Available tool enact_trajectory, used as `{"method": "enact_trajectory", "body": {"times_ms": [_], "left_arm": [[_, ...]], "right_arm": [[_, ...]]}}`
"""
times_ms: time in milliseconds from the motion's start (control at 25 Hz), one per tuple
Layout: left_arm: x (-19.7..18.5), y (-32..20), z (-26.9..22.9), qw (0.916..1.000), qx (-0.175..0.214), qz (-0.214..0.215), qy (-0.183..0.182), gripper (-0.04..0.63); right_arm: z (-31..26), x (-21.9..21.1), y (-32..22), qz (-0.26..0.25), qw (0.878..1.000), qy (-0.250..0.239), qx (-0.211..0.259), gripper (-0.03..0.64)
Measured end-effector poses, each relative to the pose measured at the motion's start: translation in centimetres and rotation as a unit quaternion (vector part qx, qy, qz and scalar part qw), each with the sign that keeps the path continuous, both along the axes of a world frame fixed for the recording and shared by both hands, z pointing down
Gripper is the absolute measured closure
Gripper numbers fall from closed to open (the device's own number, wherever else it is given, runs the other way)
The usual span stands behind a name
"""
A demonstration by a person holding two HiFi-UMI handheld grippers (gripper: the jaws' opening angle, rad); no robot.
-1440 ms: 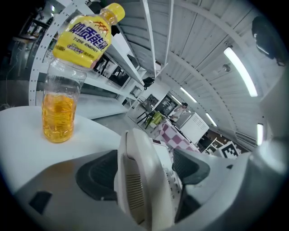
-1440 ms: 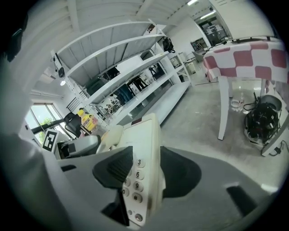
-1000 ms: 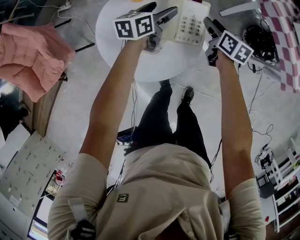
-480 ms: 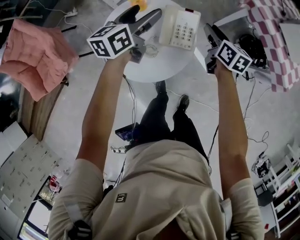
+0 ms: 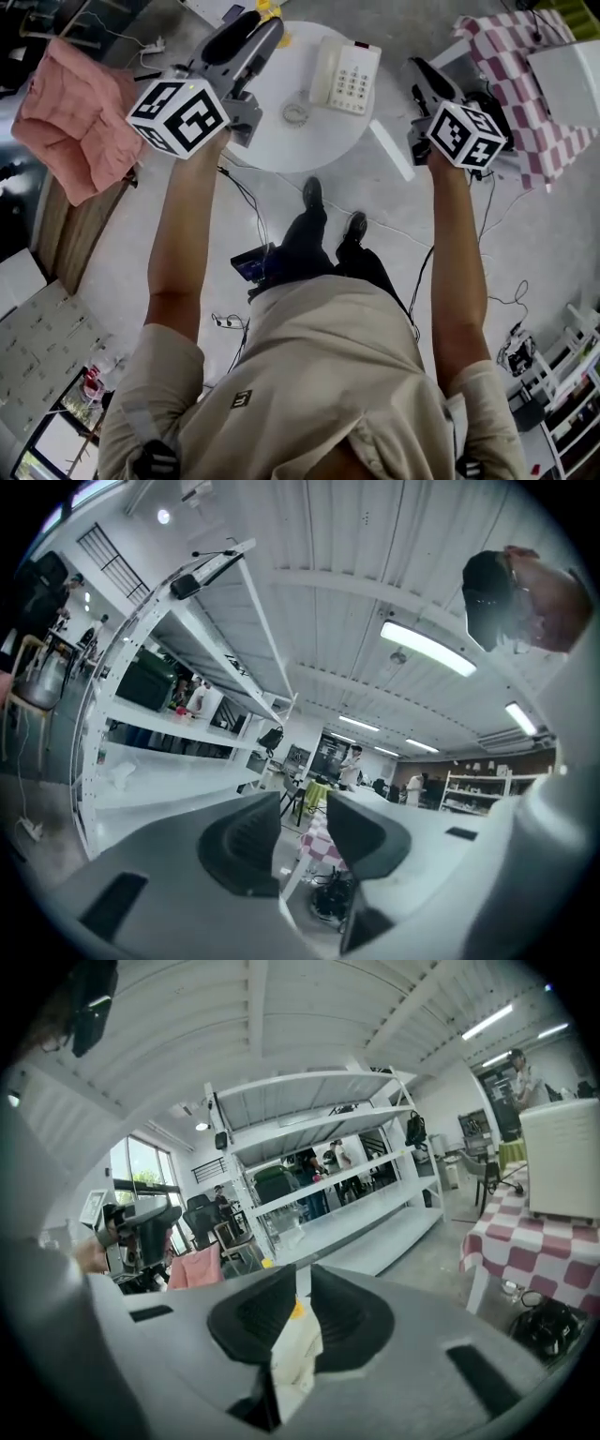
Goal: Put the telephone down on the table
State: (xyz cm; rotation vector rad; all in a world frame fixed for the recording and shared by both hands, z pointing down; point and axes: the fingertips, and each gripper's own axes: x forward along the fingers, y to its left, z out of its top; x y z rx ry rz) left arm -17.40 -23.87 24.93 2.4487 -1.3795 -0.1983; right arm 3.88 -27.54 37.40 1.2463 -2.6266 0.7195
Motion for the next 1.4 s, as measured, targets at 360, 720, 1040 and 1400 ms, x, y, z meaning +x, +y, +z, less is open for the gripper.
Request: {"method": "enact_trajectory", "body": {"times_ms": [360, 720, 1040, 1400], "left_arm": [[1.3, 7.0, -7.6, 0.9982, 0.029, 0.006, -0.053, 0.563], [2.8, 14.1, -14.1, 0.9903, 0.071, 0.001, -0.12, 0.566], [5.3, 19.5, -16.7, 0.985, 0.094, -0.016, -0.144, 0.568], [8.7, 23.6, -16.1, 0.9894, 0.08, -0.015, -0.121, 0.568]], "right_arm": [[-9.2, 0.4, 6.1, -0.06, 0.995, 0.028, 0.073, 0.623], [-17.1, 2.8, 11.9, -0.084, 0.988, 0.034, 0.129, 0.623], [-21.6, 5.3, 16.9, -0.102, 0.982, 0.032, 0.155, 0.626], [-23.4, 7.5, 21.6, -0.119, 0.98, 0.022, 0.161, 0.626]]}}
